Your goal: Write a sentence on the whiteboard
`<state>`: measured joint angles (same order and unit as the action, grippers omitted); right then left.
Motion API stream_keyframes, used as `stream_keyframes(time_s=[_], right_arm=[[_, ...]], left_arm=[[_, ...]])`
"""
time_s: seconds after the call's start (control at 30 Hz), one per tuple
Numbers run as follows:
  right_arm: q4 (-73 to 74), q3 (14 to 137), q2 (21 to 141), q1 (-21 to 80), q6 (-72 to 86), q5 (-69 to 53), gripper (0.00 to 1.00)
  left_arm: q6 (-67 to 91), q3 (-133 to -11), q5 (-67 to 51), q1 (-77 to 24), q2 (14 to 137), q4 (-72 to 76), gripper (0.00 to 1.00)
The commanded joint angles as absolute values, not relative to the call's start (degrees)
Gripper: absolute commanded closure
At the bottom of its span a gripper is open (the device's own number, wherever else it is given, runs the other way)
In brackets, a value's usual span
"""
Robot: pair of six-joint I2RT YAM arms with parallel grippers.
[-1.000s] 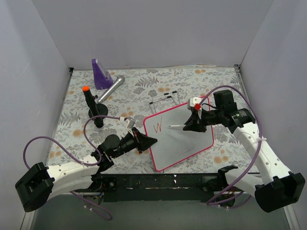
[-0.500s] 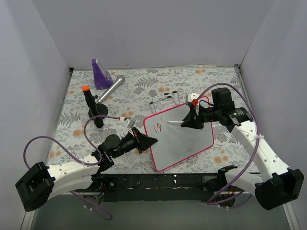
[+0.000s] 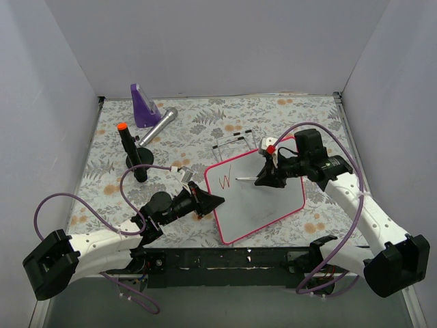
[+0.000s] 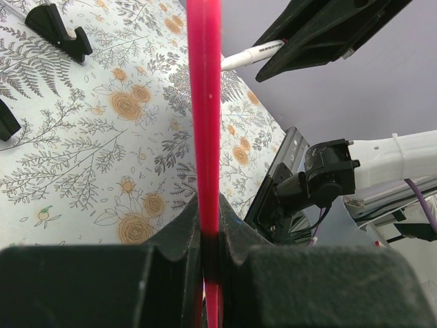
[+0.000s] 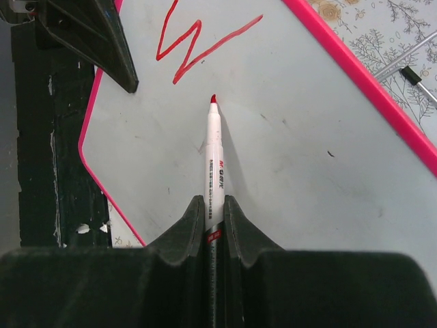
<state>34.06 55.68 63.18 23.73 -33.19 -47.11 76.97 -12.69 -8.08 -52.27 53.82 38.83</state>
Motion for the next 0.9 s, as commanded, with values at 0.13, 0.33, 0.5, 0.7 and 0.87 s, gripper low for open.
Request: stream_keyframes(time_s=[0.13, 0.33, 0.5, 0.7, 0.87], right_arm=[[31.4, 56.3, 64.4, 24.3, -32.2, -46.3, 0.99], [31.3, 57.7, 65.4, 24.4, -31.8, -47.4, 0.99], [31.8, 57.9, 66.0, 25.1, -32.2, -48.4, 0.99], [33.2, 57.8, 66.5, 26.3, -33.7, -48.2, 0.99], [34.7, 57.5, 66.0, 26.3, -35.0, -46.1, 0.99]], left_arm=[[76.4, -13.4, -7.9, -52.6, 53.6, 44.6, 1.00], [76.4, -13.4, -8.4, -52.6, 54.2, 45.1, 1.00], [76.3, -13.4, -8.3, -52.6, 54.4, 45.3, 1.00], [76.3, -13.4, -8.2, -52.6, 54.7, 45.4, 1.00], [76.1, -13.3, -7.6, -52.6, 54.2, 45.0, 1.00]])
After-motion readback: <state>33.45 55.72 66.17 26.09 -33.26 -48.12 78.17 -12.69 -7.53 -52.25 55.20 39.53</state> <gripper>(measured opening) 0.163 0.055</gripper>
